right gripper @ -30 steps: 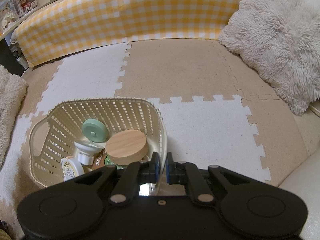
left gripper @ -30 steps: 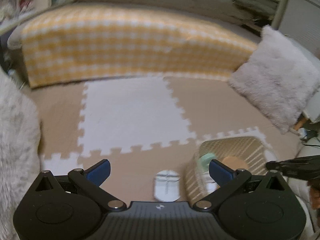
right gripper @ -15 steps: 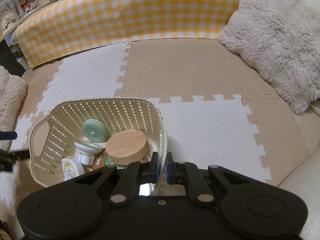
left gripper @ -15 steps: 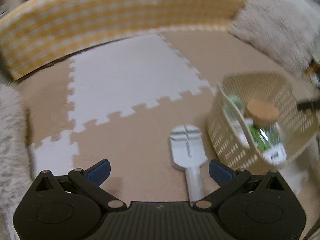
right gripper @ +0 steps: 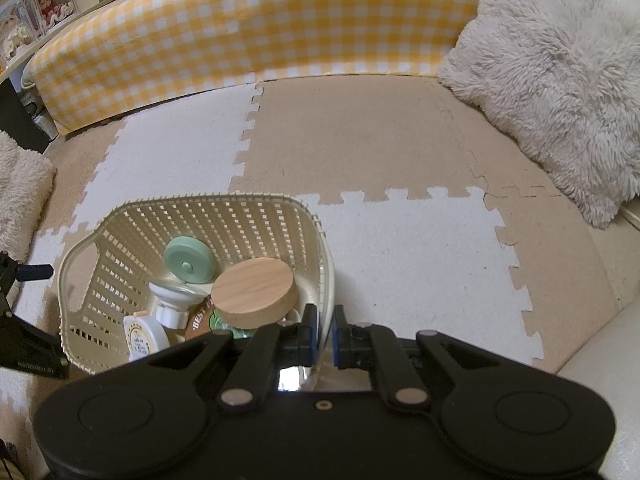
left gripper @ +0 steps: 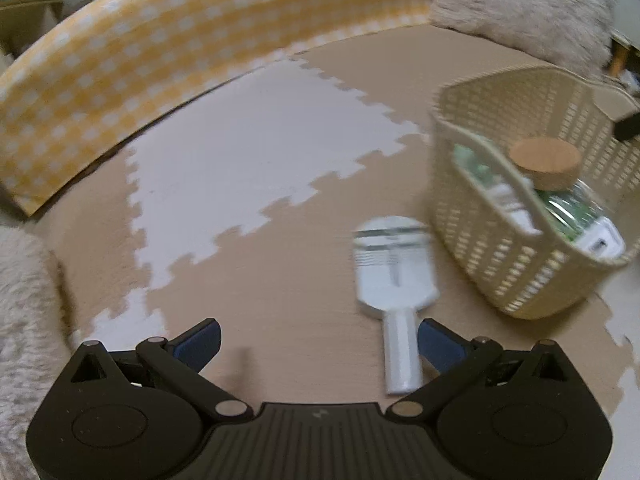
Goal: Organize rigid objects
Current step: 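Move the left tool to the white watch-strap tool on the mat, then grasp the white watch-strap tool by its body with the left tool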
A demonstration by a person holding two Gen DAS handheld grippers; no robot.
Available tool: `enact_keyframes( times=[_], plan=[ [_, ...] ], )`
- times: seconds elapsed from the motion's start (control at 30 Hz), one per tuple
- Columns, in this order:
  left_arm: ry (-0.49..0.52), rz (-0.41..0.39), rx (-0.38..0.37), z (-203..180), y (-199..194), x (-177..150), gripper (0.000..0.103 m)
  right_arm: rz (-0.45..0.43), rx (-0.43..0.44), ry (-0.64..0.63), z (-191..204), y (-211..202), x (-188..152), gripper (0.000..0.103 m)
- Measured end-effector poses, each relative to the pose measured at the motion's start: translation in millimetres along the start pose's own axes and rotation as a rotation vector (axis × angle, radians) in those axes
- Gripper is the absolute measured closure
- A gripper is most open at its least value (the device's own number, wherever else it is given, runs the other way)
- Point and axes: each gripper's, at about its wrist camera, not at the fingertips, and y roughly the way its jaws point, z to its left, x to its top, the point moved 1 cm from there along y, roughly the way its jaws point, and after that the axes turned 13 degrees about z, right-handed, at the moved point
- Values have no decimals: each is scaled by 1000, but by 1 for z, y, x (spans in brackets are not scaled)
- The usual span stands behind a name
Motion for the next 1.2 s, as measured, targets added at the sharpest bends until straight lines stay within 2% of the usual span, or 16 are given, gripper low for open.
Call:
enact_keyframes(
  times=[0.13,0.3,0.37,0.43,0.53,0.7,0.83,0.87,0.93,1.0,1.1,1.2],
  plan=[
    [-15,-12,18,8,1,1,1,0,0,0,0,0,0,96],
    [114,-53,-16,-6,-1,3,8,1,0,0,0,1,-1,96],
    [155,-68,-27,-10,-4,4,12,1,0,0,0,1,-1,96],
    [174,-84,-42,-12,-6,5,26,2,0,-1,1,2,-2,96],
    [184,-95,-61,-14,-7,7,38,5,0,-2,1,3,-3,96],
    [218,-97,-121,-21,-5,7,39,6,0,-3,1,4,-3,96],
    [246,-71,-137,-29,0,5,40,7,-1,-5,1,4,-2,96],
    [250,-64,-136,-30,2,5,42,8,-1,-6,1,4,-2,96],
    [251,-43,-132,-31,6,5,55,8,-1,-6,1,4,-3,96],
    [242,-21,-145,-29,9,5,58,8,-1,-5,1,4,-3,96],
    [211,13,-144,-24,8,6,60,8,-1,-5,1,4,-2,96],
    [135,81,-149,-14,4,7,60,8,-1,-5,1,4,-3,96]
  ],
)
